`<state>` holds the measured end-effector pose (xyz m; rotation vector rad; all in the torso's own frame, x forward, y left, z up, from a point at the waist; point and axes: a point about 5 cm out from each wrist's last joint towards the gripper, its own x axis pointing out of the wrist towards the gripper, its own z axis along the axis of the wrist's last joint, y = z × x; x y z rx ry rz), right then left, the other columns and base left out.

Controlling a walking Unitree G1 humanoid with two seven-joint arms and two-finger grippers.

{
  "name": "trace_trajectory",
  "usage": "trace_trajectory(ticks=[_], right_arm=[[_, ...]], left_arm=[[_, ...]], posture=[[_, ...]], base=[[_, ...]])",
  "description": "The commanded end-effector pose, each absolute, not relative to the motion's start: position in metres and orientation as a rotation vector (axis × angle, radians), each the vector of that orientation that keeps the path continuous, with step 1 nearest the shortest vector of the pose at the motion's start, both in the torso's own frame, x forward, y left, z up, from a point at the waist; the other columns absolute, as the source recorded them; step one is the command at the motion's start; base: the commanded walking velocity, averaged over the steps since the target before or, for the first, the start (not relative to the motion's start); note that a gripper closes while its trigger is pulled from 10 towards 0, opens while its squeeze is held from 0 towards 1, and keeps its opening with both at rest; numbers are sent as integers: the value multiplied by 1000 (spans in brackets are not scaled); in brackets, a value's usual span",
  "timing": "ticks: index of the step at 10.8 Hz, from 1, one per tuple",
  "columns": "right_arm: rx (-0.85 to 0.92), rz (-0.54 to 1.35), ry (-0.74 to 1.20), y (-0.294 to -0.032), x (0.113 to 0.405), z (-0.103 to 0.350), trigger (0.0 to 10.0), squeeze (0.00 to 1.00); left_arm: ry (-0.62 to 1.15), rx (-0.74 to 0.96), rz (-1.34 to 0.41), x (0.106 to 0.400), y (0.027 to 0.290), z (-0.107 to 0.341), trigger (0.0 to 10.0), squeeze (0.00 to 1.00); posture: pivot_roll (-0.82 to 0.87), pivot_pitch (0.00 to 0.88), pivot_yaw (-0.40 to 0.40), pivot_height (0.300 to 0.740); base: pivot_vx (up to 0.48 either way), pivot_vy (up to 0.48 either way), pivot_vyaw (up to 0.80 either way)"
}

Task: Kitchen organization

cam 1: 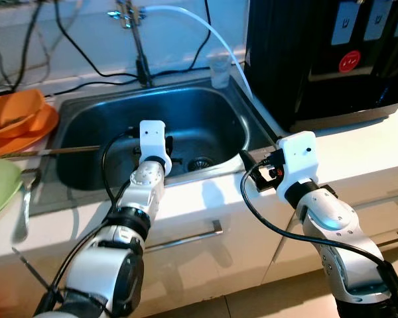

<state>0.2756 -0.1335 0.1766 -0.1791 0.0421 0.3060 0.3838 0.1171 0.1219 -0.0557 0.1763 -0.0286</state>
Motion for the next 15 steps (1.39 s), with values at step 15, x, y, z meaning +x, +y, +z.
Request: trace_trajectory(ticks=[15], right_arm=[[-157, 376, 2, -125, 288, 184, 10000, 0]], left_arm=[[-118, 222, 209, 362, 179, 155, 10000, 1000]], posture=[[-79, 0, 92, 740]], base=[[0, 0, 0]])
